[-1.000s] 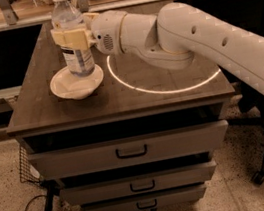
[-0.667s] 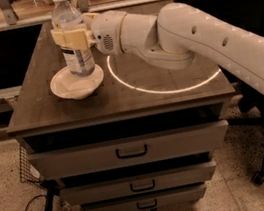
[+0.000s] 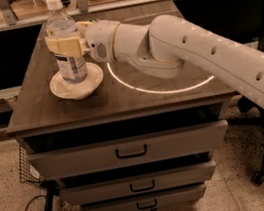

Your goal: Place blue plastic bottle into paper bowl

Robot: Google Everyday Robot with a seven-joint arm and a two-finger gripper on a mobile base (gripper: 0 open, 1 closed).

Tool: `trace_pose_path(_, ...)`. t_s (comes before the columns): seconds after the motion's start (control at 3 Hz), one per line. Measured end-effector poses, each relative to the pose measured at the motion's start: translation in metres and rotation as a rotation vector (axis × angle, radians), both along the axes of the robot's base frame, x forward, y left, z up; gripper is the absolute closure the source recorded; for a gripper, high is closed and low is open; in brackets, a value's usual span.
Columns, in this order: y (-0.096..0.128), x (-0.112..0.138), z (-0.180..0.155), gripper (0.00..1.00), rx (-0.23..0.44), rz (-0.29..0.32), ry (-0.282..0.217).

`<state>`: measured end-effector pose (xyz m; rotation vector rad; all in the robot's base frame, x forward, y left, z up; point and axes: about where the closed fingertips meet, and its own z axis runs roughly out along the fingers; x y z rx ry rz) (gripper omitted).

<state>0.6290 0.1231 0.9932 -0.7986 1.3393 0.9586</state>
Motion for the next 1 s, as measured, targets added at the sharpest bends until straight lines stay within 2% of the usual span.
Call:
trace_pose_path(0.33, 0.003, 0.006, -0.006, 1.00, -0.011, 0.004, -0.002)
trace_pose_path(0.67, -0.001, 0.015, -0.021, 1.00, -0.058, -0.002, -0.004)
trace_pose_path(1.0, 0.001, 0.014, -0.028, 1.00, -0.046, 0.006, 0.000)
